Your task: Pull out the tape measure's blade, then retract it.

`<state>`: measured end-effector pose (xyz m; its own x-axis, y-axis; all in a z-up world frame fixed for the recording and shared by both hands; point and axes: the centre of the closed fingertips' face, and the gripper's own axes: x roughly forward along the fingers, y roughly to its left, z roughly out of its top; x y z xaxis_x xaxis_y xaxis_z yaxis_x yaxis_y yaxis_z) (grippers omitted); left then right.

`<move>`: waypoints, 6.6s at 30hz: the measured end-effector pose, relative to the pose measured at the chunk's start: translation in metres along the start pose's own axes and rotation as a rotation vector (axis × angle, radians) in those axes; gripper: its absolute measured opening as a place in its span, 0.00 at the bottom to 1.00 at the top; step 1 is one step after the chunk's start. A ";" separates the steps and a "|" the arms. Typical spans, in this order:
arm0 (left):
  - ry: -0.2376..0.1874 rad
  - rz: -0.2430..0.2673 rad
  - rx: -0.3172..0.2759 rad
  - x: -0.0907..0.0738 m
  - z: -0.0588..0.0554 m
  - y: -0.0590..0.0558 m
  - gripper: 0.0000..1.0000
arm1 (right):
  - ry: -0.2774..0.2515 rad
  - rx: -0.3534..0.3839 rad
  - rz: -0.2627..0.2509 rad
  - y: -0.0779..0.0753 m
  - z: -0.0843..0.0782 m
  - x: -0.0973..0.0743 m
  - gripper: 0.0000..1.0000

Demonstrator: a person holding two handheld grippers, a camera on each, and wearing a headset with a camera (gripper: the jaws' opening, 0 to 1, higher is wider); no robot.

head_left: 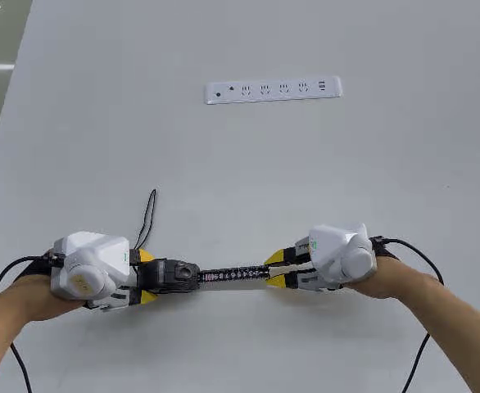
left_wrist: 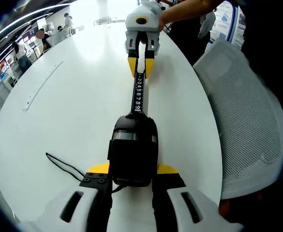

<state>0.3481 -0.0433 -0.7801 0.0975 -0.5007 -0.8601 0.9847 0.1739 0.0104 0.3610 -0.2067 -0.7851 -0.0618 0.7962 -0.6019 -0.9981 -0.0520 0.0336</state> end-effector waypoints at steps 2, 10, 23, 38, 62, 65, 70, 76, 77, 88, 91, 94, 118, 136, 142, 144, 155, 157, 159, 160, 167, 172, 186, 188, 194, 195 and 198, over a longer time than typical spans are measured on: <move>0.000 0.000 0.000 0.000 0.000 0.000 0.27 | 0.001 0.000 -0.001 0.000 0.000 -0.001 0.10; -0.002 -0.001 -0.002 0.000 -0.001 0.000 0.27 | 0.005 0.000 -0.003 0.000 -0.003 -0.003 0.10; 0.003 0.000 0.001 0.000 0.000 0.000 0.27 | 0.011 -0.007 -0.006 -0.001 -0.006 -0.008 0.10; 0.004 0.001 0.001 0.000 0.000 0.000 0.27 | 0.013 0.002 -0.005 -0.001 -0.009 -0.012 0.10; 0.006 0.001 0.003 0.000 0.001 0.000 0.27 | 0.027 0.003 -0.009 -0.001 -0.018 -0.022 0.10; 0.008 0.001 0.003 0.000 0.001 0.000 0.27 | 0.027 0.002 -0.007 -0.001 -0.019 -0.023 0.10; 0.008 0.002 0.003 0.000 0.001 0.000 0.27 | 0.030 0.004 -0.009 -0.001 -0.020 -0.025 0.10; 0.009 0.003 0.002 0.000 0.001 0.000 0.27 | 0.034 0.006 -0.010 -0.001 -0.022 -0.028 0.10; 0.009 0.003 0.002 0.001 0.001 0.000 0.27 | 0.033 0.006 -0.010 -0.001 -0.022 -0.028 0.10; 0.012 0.005 0.001 0.001 0.000 0.000 0.27 | 0.039 0.006 -0.009 -0.001 -0.025 -0.031 0.10; 0.012 0.004 0.001 0.001 0.000 0.000 0.27 | 0.040 0.006 -0.008 -0.001 -0.024 -0.031 0.10; 0.013 0.004 0.001 0.001 0.001 0.000 0.27 | 0.039 0.007 -0.008 -0.001 -0.024 -0.032 0.10; 0.017 0.002 -0.001 -0.001 0.003 -0.002 0.27 | 0.052 0.012 -0.004 0.000 -0.032 -0.040 0.10; 0.022 0.000 -0.002 0.001 0.001 0.000 0.27 | 0.063 0.011 0.000 -0.001 -0.038 -0.047 0.10; 0.022 -0.002 -0.002 0.001 0.001 0.000 0.27 | 0.067 0.016 -0.001 -0.001 -0.041 -0.050 0.10; 0.022 -0.002 -0.002 0.001 0.001 0.000 0.27 | 0.067 0.018 0.000 -0.001 -0.041 -0.051 0.10; 0.026 -0.001 -0.004 0.000 0.004 -0.002 0.28 | 0.071 0.015 -0.001 -0.001 -0.044 -0.055 0.10; 0.026 -0.001 -0.004 0.000 0.005 -0.002 0.28 | 0.072 0.016 0.000 -0.001 -0.045 -0.055 0.10; 0.026 -0.002 -0.005 0.000 0.005 -0.002 0.28 | 0.074 0.015 0.000 0.000 -0.046 -0.056 0.10; 0.026 -0.002 -0.004 0.000 0.004 -0.002 0.28 | 0.075 0.015 0.000 0.000 -0.046 -0.056 0.10; 0.027 -0.002 -0.005 0.000 0.003 -0.002 0.27 | 0.079 0.019 0.002 -0.001 -0.048 -0.058 0.10; 0.028 -0.002 -0.005 0.000 0.003 -0.001 0.27 | 0.082 0.020 0.002 -0.001 -0.050 -0.060 0.10; 0.030 -0.003 -0.005 0.002 0.001 0.000 0.28 | 0.093 0.022 -0.007 -0.001 -0.056 -0.067 0.10; 0.031 -0.003 -0.004 0.002 0.001 0.000 0.28 | 0.094 0.020 -0.007 -0.001 -0.057 -0.068 0.10; 0.037 -0.004 -0.003 0.002 0.000 0.000 0.28 | 0.097 0.018 -0.010 -0.002 -0.058 -0.071 0.10; 0.037 -0.004 -0.003 0.002 0.000 0.000 0.28 | 0.097 0.020 -0.009 -0.002 -0.058 -0.071 0.10; 0.038 -0.004 -0.003 0.002 0.000 0.000 0.28 | 0.097 0.020 -0.009 -0.002 -0.060 -0.073 0.10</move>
<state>0.3483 -0.0446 -0.7816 0.0880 -0.4684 -0.8791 0.9847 0.1743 0.0057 0.3676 -0.3004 -0.7889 -0.0530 0.7346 -0.6764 -0.9985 -0.0321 0.0433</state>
